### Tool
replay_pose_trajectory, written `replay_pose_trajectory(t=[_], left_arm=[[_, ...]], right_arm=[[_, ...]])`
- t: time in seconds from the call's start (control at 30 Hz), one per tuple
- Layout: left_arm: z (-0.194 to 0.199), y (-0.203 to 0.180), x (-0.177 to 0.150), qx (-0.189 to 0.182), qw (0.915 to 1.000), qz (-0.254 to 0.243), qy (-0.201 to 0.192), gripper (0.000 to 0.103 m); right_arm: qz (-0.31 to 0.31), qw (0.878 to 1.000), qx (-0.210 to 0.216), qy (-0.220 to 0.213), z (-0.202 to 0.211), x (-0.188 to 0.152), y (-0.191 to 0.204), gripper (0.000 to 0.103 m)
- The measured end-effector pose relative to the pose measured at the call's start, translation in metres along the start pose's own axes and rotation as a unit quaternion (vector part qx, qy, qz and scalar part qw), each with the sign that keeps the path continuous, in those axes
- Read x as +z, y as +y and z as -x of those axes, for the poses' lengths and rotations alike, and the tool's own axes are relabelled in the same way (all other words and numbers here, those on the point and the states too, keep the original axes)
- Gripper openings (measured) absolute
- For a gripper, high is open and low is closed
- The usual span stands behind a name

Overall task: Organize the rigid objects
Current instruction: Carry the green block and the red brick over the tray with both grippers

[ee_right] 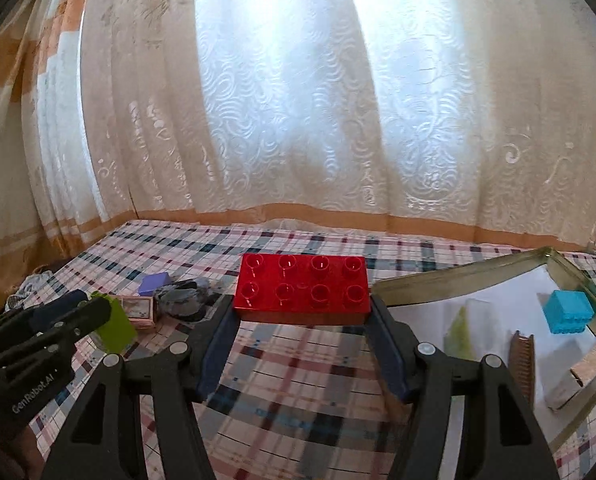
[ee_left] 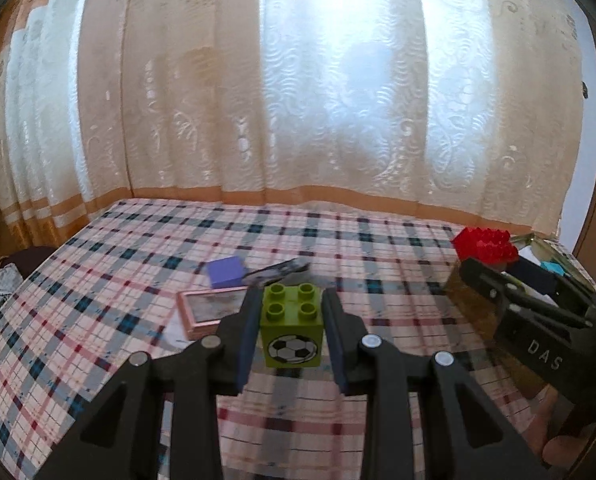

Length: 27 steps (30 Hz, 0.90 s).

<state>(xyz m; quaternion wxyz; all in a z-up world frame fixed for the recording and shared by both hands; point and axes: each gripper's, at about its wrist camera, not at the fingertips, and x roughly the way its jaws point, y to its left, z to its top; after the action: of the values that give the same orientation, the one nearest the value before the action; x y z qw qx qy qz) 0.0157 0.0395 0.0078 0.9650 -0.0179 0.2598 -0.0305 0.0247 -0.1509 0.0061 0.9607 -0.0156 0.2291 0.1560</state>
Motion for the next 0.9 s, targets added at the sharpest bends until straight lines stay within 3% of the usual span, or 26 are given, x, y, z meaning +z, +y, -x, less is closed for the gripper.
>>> replay_pose_trajectory(t=[0.53,0.9], left_arm=[[0.006,-0.073,0.014,-0.030,0.9991,-0.027,-0.014,0.030],[0.006,-0.121,0.018,-0.051,0.9974,-0.047,-0.017,0.030]], right_arm=[[-0.024,0.997,-0.037,-0.056,0.047,0.003,-0.058,0.066],[-0.038,0.994,-0.071,-0.070,0.063,0.004,-0.099,0.066]])
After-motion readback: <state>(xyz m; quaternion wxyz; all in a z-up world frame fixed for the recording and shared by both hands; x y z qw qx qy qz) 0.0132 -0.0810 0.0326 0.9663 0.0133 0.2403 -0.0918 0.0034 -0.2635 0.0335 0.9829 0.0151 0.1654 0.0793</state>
